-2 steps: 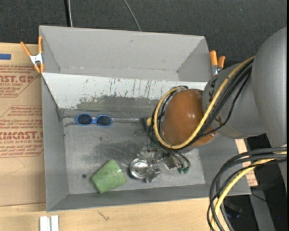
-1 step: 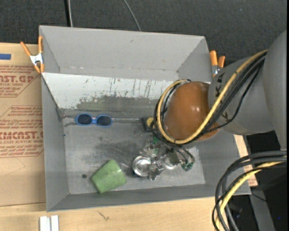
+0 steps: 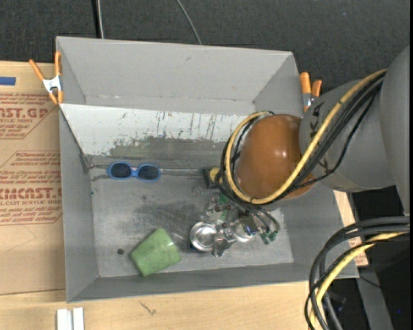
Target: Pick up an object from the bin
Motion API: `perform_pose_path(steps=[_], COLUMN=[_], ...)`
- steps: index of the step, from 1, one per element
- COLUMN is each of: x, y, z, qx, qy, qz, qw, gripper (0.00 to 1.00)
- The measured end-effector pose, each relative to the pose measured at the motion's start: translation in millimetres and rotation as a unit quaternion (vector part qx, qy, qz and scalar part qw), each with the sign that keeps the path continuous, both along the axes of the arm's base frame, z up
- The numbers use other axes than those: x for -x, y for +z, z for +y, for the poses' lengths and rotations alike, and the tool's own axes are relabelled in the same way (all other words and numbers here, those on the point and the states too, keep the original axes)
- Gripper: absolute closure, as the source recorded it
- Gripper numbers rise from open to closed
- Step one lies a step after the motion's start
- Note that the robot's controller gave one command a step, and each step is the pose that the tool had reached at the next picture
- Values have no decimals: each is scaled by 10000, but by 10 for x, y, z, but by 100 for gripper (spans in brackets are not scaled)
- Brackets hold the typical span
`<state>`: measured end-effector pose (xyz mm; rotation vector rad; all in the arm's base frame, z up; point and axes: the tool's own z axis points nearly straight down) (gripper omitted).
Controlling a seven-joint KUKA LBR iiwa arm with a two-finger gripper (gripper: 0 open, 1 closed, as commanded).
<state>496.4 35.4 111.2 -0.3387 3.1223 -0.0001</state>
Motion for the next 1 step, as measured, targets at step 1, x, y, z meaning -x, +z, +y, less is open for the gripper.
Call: perform_pose_path(steps=[1], x=[-16], y=[527], z=[4], qx=[-1], qy=[2], qz=[-26], qw=[10000], gripper=[100])
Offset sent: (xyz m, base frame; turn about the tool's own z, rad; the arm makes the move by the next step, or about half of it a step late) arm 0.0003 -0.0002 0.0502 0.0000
